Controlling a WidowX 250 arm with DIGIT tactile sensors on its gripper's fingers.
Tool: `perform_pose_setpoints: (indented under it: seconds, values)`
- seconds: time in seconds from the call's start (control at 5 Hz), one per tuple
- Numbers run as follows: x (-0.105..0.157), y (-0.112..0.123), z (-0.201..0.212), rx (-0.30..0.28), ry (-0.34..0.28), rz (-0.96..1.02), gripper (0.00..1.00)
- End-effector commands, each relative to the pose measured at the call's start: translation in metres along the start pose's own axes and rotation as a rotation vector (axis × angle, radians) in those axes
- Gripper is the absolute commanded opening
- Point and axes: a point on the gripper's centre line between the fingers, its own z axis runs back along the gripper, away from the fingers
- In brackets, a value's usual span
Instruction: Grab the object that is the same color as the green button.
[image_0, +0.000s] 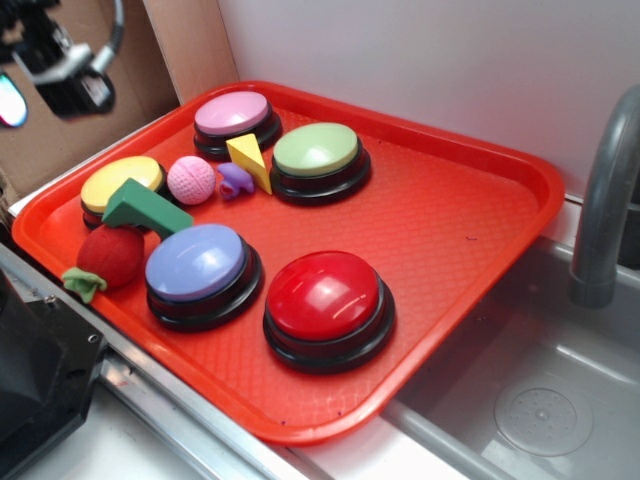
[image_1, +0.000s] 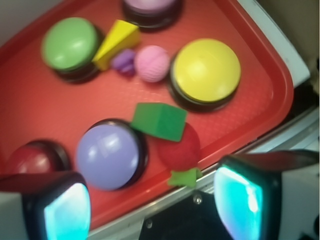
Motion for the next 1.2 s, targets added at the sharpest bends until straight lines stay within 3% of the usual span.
perform_pose_setpoints:
  seconds: [0.0,0.4,0.6,0.8,1.0]
  values:
    - [0.022,0.019,-0.06,0.015,-0.034,0.222,1.0]
    - [0.029,0.026,-0.098,0.077,-0.034,0.244,1.0]
    - [0.028,0.022,-0.1,0.062,-0.033,0.22,1.0]
    - [0.029,0.017,-0.098,0.043,-0.033,0.187,0.57]
    - [0.033,0.015,-0.095,0.028,-0.039,0.183,0.0]
